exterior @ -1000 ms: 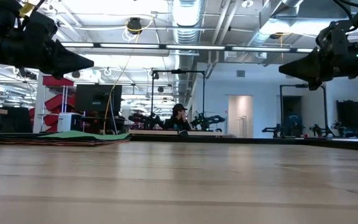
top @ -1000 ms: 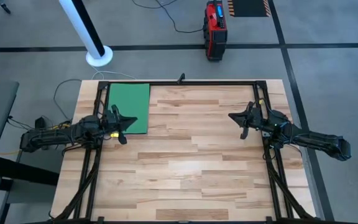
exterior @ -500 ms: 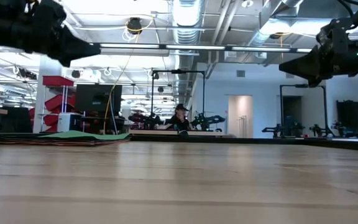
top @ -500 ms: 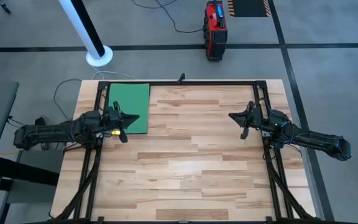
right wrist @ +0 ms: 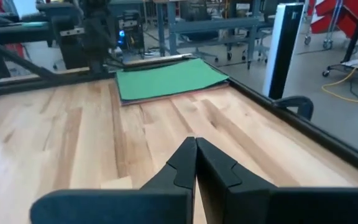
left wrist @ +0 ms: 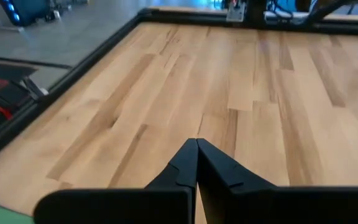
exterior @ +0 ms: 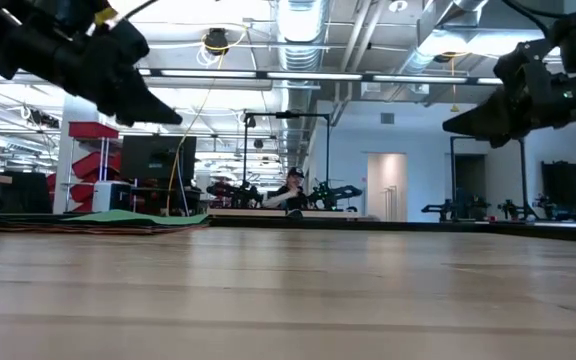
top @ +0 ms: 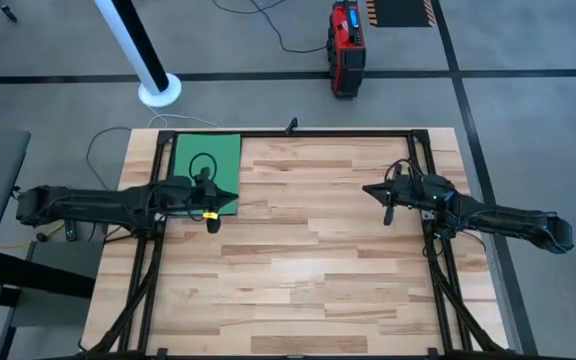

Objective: Organize paper
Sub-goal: Move the green paper to the bottom left of the table

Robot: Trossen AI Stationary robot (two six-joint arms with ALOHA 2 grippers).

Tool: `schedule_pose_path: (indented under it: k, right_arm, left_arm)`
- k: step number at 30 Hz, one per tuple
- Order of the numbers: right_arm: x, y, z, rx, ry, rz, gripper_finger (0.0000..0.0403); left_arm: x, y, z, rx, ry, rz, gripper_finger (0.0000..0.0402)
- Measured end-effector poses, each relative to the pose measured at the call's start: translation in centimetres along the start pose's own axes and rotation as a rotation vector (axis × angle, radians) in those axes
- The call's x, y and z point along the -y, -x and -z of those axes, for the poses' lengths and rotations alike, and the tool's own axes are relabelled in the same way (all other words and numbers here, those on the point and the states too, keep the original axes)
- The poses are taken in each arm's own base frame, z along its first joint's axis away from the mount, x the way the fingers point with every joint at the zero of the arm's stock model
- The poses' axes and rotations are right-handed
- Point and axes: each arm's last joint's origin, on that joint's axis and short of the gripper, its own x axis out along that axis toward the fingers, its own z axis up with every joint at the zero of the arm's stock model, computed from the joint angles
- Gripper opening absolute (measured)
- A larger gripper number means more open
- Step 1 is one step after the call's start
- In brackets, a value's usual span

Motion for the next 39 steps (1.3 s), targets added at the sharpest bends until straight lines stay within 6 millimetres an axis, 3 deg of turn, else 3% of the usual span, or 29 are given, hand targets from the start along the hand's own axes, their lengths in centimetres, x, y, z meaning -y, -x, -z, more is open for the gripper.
schedule_pose_path:
  k: [7,16,26,39]
  right_arm:
    - [-0.2,-1.1,-2.7,-0.015,0.066,-0.055,0.0008]
    - [0.1,-3.7,-3.6,-0.121,0.219,-0.069,0.0008]
    - [0.2,-6.0,-2.5,-0.254,0.218,-0.082,0.0038]
    - [0.3,-7.0,-2.3,-0.226,0.220,-0.079,0.0059]
  left_arm:
    - [0.2,0.1,-1.2,0.001,0.008,0.004,0.0000]
    - [0.3,-0.7,-1.9,-0.163,-0.137,-0.081,0.0000]
    - [0.5,-2.3,-0.9,-0.341,-0.241,-0.051,0.0000]
    - [0.9,-3.0,-0.2,-0.399,-0.267,-0.015,0.0000]
